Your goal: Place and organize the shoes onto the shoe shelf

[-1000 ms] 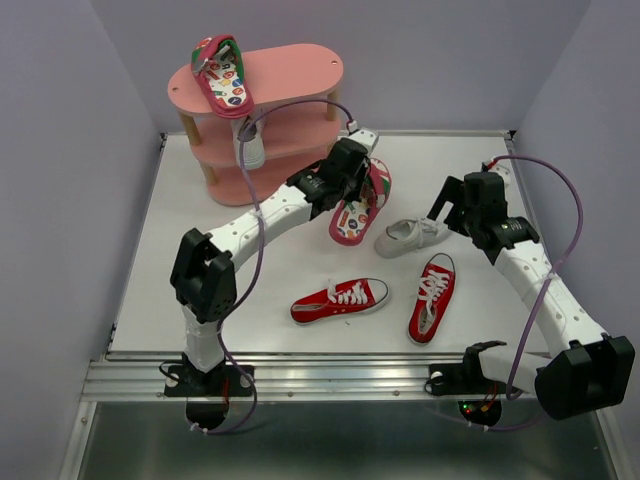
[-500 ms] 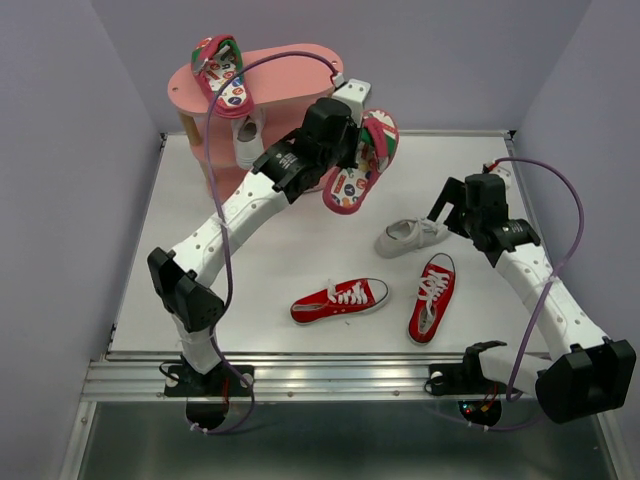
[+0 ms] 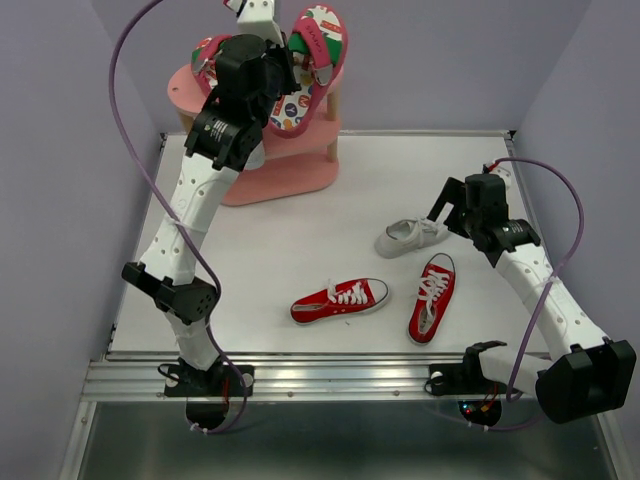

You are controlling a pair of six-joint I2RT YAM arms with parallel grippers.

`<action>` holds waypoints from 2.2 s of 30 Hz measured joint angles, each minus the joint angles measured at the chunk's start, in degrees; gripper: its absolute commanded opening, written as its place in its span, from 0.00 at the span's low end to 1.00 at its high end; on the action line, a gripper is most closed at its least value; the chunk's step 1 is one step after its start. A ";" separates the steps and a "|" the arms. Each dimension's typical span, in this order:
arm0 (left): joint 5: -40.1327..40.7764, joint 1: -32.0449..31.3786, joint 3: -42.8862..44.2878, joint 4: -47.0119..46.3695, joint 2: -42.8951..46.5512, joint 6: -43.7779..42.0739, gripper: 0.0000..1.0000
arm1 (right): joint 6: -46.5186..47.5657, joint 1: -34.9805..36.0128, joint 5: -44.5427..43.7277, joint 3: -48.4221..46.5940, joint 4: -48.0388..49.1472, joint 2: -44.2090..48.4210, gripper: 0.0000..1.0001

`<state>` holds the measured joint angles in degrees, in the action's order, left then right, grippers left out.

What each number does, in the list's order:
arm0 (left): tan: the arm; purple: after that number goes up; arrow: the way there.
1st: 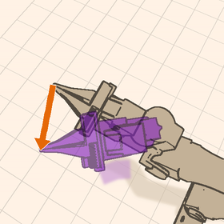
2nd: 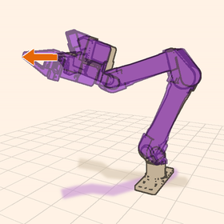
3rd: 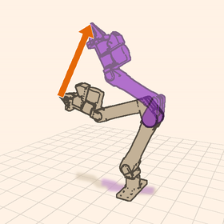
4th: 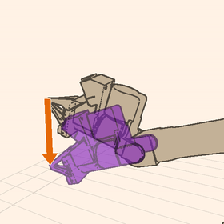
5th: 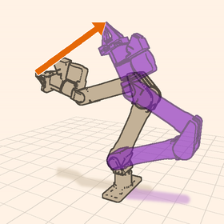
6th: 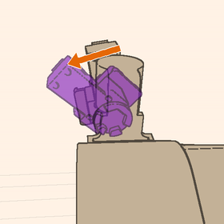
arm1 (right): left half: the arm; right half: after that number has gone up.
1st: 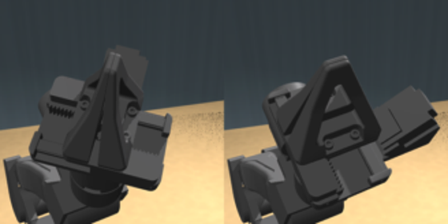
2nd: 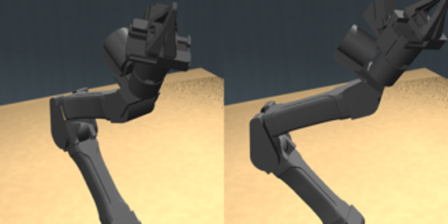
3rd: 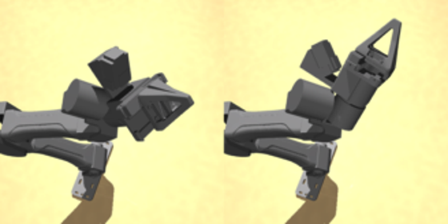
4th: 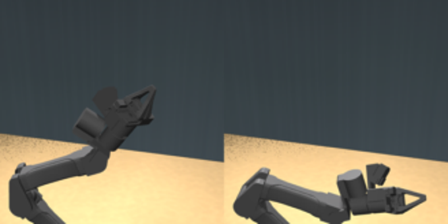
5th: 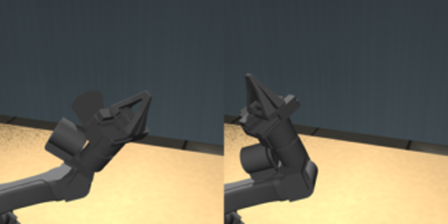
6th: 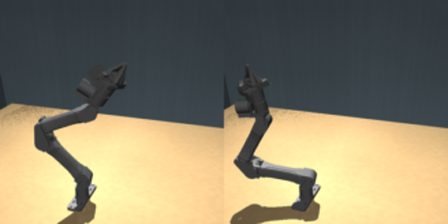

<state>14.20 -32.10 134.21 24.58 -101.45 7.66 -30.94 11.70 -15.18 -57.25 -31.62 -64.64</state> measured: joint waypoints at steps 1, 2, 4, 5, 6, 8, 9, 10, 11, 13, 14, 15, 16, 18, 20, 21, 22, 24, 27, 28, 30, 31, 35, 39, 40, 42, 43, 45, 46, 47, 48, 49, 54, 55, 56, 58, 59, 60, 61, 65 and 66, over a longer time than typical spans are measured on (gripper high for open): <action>0.61 0.98 -0.20 -0.35 -0.07 0.26 0.00 | 0.02 0.00 0.04 0.00 0.00 0.00 1.00; 1.07 1.64 -0.26 -0.50 -0.17 0.46 0.00 | 0.02 0.00 0.09 0.00 0.00 0.00 1.00; 1.81 3.37 -0.26 -1.70 -0.59 1.38 0.00 | 0.02 0.00 0.24 0.00 0.00 0.00 1.00; 2.25 3.96 -0.26 -2.49 -0.83 2.08 0.00 | 0.02 0.00 0.31 0.00 0.00 0.00 1.00; 2.40 4.61 -0.28 -3.06 -0.98 2.71 0.00 | 0.02 0.00 0.42 0.00 0.00 0.00 1.00; 2.73 5.62 -0.37 -4.31 -1.42 4.22 0.00 | 0.02 0.00 0.63 0.00 0.00 -0.02 1.00; 3.06 6.10 -0.59 -5.38 -1.62 5.40 0.00 | 0.02 0.00 0.68 0.00 0.00 -0.04 1.00; 3.37 6.58 -1.05 -6.25 -1.73 6.56 0.00 | 0.02 0.00 0.70 0.00 0.00 -0.09 1.00; 3.61 6.86 -1.36 -6.69 -1.79 7.23 0.00 | 0.02 0.00 0.74 0.00 0.00 -0.13 1.00; 4.68 7.43 -2.58 -8.09 -1.90 9.35 0.00 | 0.02 0.00 0.87 0.00 0.00 -0.28 1.00; 5.38 7.48 -3.02 -8.61 -1.99 10.25 0.00 | 0.02 0.00 0.87 0.00 0.00 -0.31 1.00; 6.05 7.54 -3.37 -9.03 -2.14 11.21 0.00 | 0.02 0.00 0.87 0.00 0.00 -0.31 1.00; 6.71 7.56 -3.48 -9.40 -2.47 12.24 0.00 | 0.02 0.00 0.87 0.00 0.00 -0.28 1.00; 7.76 7.78 -3.72 -10.16 -3.17 14.45 0.00 | 0.02 0.00 0.92 0.00 -0.02 -0.28 1.00; 8.57 7.82 -4.59 -11.17 -3.45 16.79 0.00 | 0.02 0.00 0.94 0.00 0.00 -0.26 1.00; 8.87 7.82 -5.35 -11.96 -3.54 17.97 0.00 | 0.02 0.00 1.05 0.00 0.00 -0.26 1.00; 9.38 7.82 -6.16 -12.46 -3.54 19.21 0.00 | 0.00 0.00 1.07 0.00 0.00 -0.26 1.00; 10.69 7.82 -6.88 -13.00 -4.09 21.81 0.00 | 0.00 0.00 1.27 0.00 0.00 -0.26 1.00; 12.41 7.82 -7.04 -13.51 -5.20 23.96 0.00 | 0.00 0.00 1.55 0.00 0.00 -0.20 1.00; 13.27 7.82 -7.04 -13.81 -5.51 24.59 0.00 | 0.00 0.00 1.57 0.00 0.00 -0.17 1.00; 14.62 7.82 -7.26 -14.27 -6.19 25.42 0.00 | 0.02 0.00 1.57 0.00 -0.02 0.02 1.00; 15.34 7.82 -7.45 -14.75 -6.43 25.70 0.00 | 0.02 0.00 1.57 0.00 -0.02 0.20 1.00; 17.77 7.82 -8.28 -15.76 -6.45 26.34 0.00 | -0.02 0.00 1.62 0.02 -0.02 0.66 1.00; 19.82 7.80 -9.90 -17.94 -6.43 27.12 0.00 | -0.22 0.00 1.68 0.04 -0.09 0.96 1.00; 20.24 7.82 -10.08 -18.14 -6.43 27.26 0.05 | -0.24 0.00 1.68 0.04 -0.09 1.05 1.00; 20.44 7.80 -10.12 -18.34 -6.49 27.26 0.33 | -0.37 0.00 1.68 0.04 -0.13 1.33 1.00; 20.50 7.80 -10.12 -18.34 -6.49 27.19 0.46 | -0.39 0.00 1.68 0.04 -0.13 1.42 1.00; 20.22 7.80 -10.10 -19.26 -6.62 26.95 0.56 | -0.42 0.00 1.68 0.04 -0.15 1.62 1.00; 19.93 7.82 -9.86 -19.87 -6.73 26.67 0.59 | -0.39 0.00 1.68 0.04 -0.17 1.66 1.00; 19.69 7.80 -9.60 -20.17 -6.82 26.23 0.61 | -0.42 0.00 1.68 0.04 -0.17 1.68 1.00; 19.28 7.80 -8.83 -20.41 -7.13 25.75 0.62 | -0.42 0.00 1.68 0.04 -0.17 1.68 1.00; 18.97 7.80 -7.93 -20.50 -7.48 25.33 0.62 | -0.42 0.00 1.68 0.04 -0.22 1.68 1.00; 15.72 7.72 -2.01 -20.61 -9.49 20.68 0.60 | -0.44 0.00 1.66 0.07 -0.61 1.73 1.00; 15.02 7.65 -0.81 -20.57 -9.62 19.43 0.60 | -0.46 0.00 1.68 0.07 -0.63 1.73 1.00; 14.21 7.45 -0.11 -20.52 -9.60 18.34 0.60 | -0.48 0.00 1.66 0.09 -0.63 1.77 1.00; 12.63 7.02 0.63 -20.70 -9.09 16.13 0.60 | -0.59 0.00 1.66 0.11 -0.81 1.86 1.00; 11.91 6.54 0.63 -20.48 -8.55 14.62 0.60 | -0.63 0.00 1.66 0.11 -0.94 1.92 1.00; 11.34 6.05 0.63 -20.44 -8.09 13.51 0.60 | -0.63 0.00 1.66 0.11 -0.98 1.97 1.00; 11.15 5.25 0.61 -20.44 -7.50 12.39 0.60 | -0.63 0.00 1.66 0.11 -0.98 2.01 1.00; 14.14 -1.64 -1.31 -19.56 -3.37 3.41 0.58 | -0.83 0.00 1.49 0.28 -0.96 2.12 1.00; 14.80 -3.93 -2.05 -19.10 -2.03 1.42 0.58 | -0.87 0.00 1.40 0.61 -0.94 2.40 1.00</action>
<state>28.99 -36.03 132.16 5.48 -103.48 9.08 -31.81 11.70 -13.78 -56.64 -32.56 -62.24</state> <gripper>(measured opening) 0.592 0.998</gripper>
